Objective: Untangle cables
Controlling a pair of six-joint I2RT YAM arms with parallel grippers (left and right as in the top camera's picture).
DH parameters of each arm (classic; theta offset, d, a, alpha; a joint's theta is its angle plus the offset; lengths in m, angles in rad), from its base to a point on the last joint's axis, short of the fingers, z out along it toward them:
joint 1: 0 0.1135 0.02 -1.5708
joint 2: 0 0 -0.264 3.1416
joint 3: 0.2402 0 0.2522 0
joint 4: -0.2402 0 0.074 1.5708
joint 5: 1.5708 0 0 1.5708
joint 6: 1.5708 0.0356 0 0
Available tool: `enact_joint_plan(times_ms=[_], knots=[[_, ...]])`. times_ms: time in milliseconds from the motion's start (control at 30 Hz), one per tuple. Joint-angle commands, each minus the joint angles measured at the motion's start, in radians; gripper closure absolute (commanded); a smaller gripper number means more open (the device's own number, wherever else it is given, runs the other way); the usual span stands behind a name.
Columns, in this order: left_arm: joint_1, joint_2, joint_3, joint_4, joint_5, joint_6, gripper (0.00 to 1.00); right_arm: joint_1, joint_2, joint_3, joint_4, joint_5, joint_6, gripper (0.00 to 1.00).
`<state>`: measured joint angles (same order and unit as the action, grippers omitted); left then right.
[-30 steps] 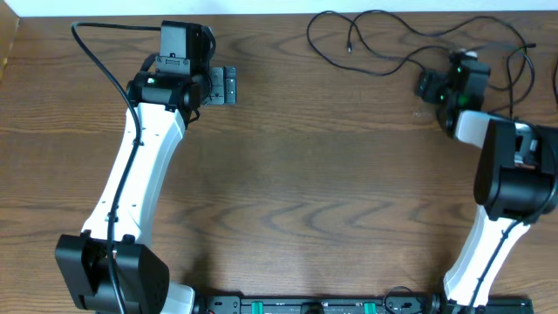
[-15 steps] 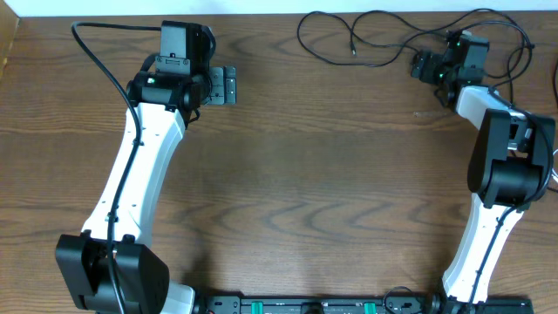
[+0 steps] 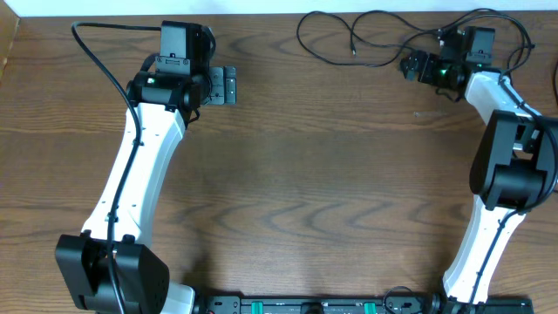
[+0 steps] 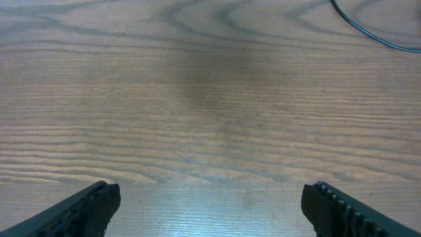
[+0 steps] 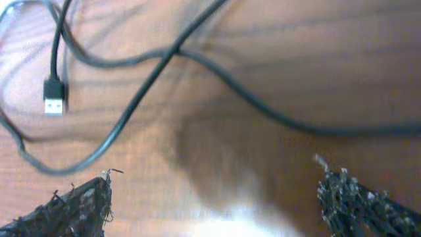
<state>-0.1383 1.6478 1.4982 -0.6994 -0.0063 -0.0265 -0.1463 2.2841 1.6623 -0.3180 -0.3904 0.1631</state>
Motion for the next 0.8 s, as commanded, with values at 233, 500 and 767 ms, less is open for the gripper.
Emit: enact_joint_plan(times_ms=[233,500,767], knots=[[0.000,0.005,-0.001,0.000,-0.006,-0.002,0.07,0.030,-0.368,-0.002,-0.257,0.064,-0.068,0.01],[0.000,0.005,-0.001,0.000,-0.006,-0.002,0.07,0.036,-0.461,-0.002,-0.288,0.063,-0.067,0.01],[0.000,0.005,-0.001,0.000,-0.006,-0.002,0.07,0.036,-0.459,-0.005,-0.289,0.063,-0.067,0.01]])
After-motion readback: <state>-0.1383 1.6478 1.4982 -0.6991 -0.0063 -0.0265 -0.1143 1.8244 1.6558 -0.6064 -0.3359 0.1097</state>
